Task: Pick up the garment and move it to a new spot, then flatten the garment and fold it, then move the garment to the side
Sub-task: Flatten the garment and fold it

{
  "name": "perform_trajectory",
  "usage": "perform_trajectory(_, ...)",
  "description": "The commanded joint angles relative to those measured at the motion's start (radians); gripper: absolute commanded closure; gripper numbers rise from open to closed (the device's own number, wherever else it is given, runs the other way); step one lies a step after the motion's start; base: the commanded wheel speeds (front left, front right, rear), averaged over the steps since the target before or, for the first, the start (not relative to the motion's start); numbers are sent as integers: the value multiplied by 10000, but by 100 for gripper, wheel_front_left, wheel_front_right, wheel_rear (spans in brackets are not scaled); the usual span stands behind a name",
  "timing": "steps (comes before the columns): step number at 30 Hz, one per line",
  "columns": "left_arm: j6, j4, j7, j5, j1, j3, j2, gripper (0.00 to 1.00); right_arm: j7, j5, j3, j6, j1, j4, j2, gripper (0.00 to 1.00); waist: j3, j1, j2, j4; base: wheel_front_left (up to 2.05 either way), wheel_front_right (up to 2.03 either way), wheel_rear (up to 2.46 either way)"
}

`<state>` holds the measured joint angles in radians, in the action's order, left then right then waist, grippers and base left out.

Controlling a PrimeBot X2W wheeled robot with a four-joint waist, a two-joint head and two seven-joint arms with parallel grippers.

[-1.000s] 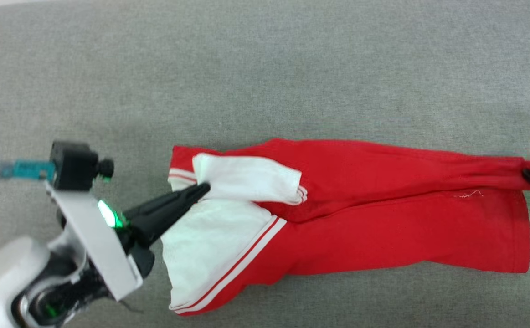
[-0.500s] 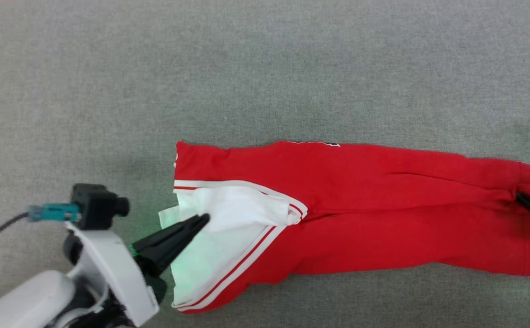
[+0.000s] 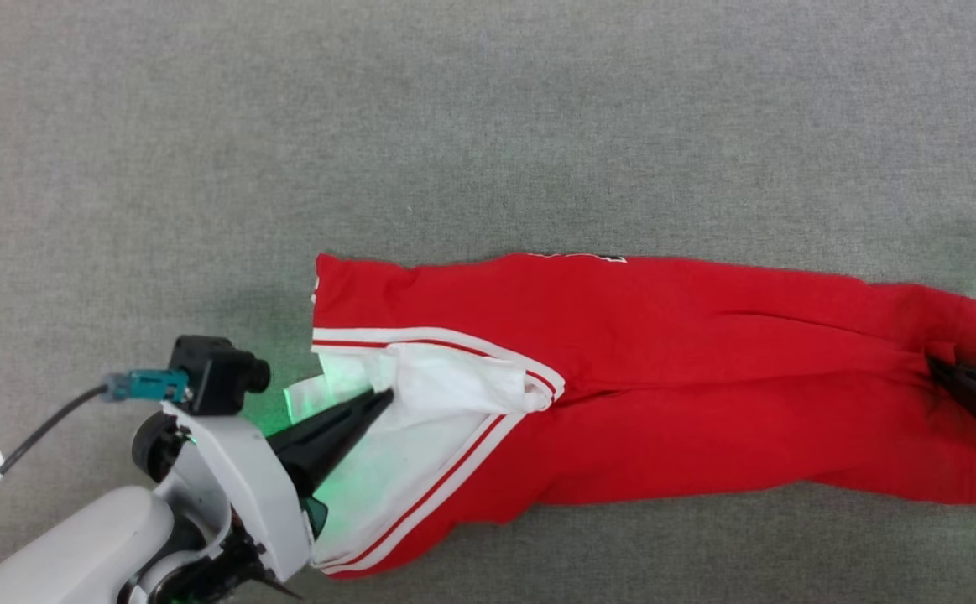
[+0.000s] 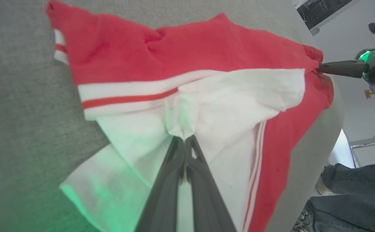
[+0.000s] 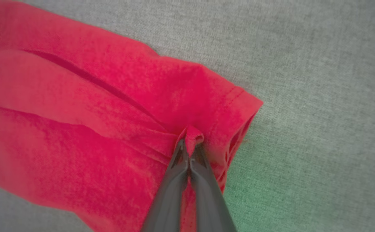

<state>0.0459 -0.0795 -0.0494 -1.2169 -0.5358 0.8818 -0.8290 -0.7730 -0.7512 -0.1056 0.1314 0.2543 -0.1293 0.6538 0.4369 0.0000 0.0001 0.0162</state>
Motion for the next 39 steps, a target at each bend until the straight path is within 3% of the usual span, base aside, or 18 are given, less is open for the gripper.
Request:
perform_trajectory(1,-76,77,122,35,-71,-61,71,44,59,-9,6,-17,68,69,-75,16,-43,0,-1,-3,0,0,0)
perform_trajectory(2,-73,100,177,81,-55,-52,111,34,44,-36,60,-17,62,111,-80,0,-87,0,-1,3,0,0,0)
perform_trajectory(3,-111,116,299,113,-37,-98,134,13,25,-84,128,-17,62,136,-86,0,-125,0,-1,9,0,0,0)
perform_trajectory(4,-127,132,396,71,-1,-148,194,2,-33,-164,186,-17,31,173,-90,0,-176,0,-1,27,0,0,0)
perform_trajectory(5,-124,125,497,47,42,-174,227,0,-127,-256,242,-17,-6,170,-75,0,-225,0,-1,37,0,0,0)
perform_trajectory(12,-580,161,1642,52,406,-654,518,0,-1031,-954,1056,-17,-235,386,-13,0,-604,0,-1,221,0,0,0)
perform_trajectory(17,-1281,282,2757,371,867,-1082,981,0,-2334,-1367,1622,-17,-408,582,0,0,-744,0,-1,401,0,0,0)
perform_trajectory(21,-1848,409,3105,944,1327,-1657,1662,0,-2945,-1204,1911,-17,-368,716,-162,0,-783,0,-1,586,0,0,0)
perform_trajectory(24,-2102,411,3139,1589,1761,-2570,2528,0,-3321,-1078,2054,-17,-258,832,-300,0,-784,0,-1,747,0,0,0)
perform_trajectory(30,-1921,656,3138,3565,2864,-4231,4182,0,-3748,-751,2350,-17,-102,1209,-569,0,-815,0,-1,1124,0,0,0)
perform_trajectory(39,-1489,1003,3140,6751,3729,-5633,5752,0,-4324,-323,2506,-17,-233,1632,-939,0,-980,0,-1,1567,0,0,0)
